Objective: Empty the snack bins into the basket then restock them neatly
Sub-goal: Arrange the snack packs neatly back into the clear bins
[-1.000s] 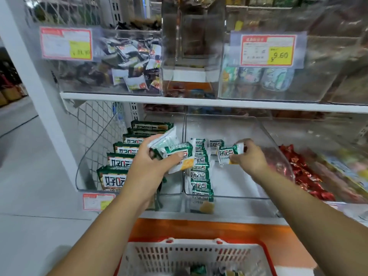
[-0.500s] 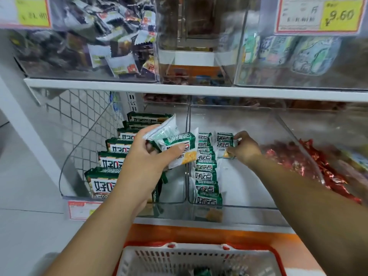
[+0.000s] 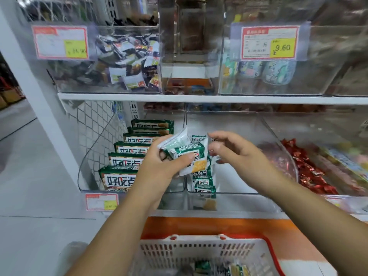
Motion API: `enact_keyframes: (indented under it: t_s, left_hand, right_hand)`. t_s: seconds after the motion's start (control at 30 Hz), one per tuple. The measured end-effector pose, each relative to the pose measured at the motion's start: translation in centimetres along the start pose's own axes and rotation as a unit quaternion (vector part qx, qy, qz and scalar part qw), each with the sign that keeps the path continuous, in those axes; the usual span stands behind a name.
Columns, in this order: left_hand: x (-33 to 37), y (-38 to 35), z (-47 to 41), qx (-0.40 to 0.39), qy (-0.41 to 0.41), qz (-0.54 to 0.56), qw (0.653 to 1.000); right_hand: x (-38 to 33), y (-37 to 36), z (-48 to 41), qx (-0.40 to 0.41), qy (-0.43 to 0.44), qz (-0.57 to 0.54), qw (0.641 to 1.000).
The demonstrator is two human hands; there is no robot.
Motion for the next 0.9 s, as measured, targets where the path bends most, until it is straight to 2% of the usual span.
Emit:
enact_keyframes:
  t_s: [0.1,0.23,0.3,0.37,0.4,0.47,0.5,0.57,0.63,0.73,0.9]
  left_hand:
    - [-0.5,-0.5,1.1,-0.024,0.007,-0.001,1.0]
    - [-1.2,-1.1,1.7,-0.035,0.009,-0.017,0.999]
    - [-1.1,-0.9,1.4,-0.013,0.005,-0.005,1.0]
    - [-0.8,-0.2,0.8,0.018,-0.003,0.015,1.0]
    - [-0.5,0.1,0.6,0.03,-0.009,0.02,0.999]
    - [-0.1,0.5,0.2,0.041,-0.02,0.017,0.999]
    - [0.1,0.6,0.1,0.041,-0.025,0.01,0.999]
    - [0.2,0.7,-0.3,0.045,-0.037,-0.005,0.998]
    - [0.3,0.8,-0.7,0.049,-0.043,-0.017,0.998]
    - [0.4,0.9,-1.2,0.042,-0.057,-0.038,0.997]
    - [0.5,0.8,-1.3,0.028,-0.066,-0.07,0.995]
  right_hand:
    - [0.4,-0.4,2.2,-0.041,-0.018,-0.015,0.999]
    - [0.8,0.2,2.5,-0.032,-0.018,0.005,0.999]
    - [0.8,1.3,1.6,0.006,-0.039,-0.032,0.999]
    - [1.9,3.2,-0.1,0.078,-0.063,-0.049,0.994]
    - [2.7,4.3,-1.1,0.116,-0.065,-0.003,0.991]
    - [4.9,6.0,-3.4,0.152,-0.053,0.202,0.966]
    - [6.1,6.3,-4.4,0.146,-0.05,0.291,0.944]
    - [8.3,6.0,-6.2,0.11,-0.076,0.372,0.919]
    - [10.2,5.3,-7.6,0.077,-0.113,0.389,0.911]
    - [11.9,4.3,-9.4,0.042,-0.15,0.354,0.922]
    - [14.0,3.8,-10.5,0.046,-0.175,0.321,0.93]
Point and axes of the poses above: each hand's wrist, its own z-axis away from the middle knuckle, its own y-axis out of the back of the hand, x = y × z, the point moved 4 cm from there along -z, towards the middle knuckle, and after that the axes turned 8 degrees about x, right-handed, at the moved point
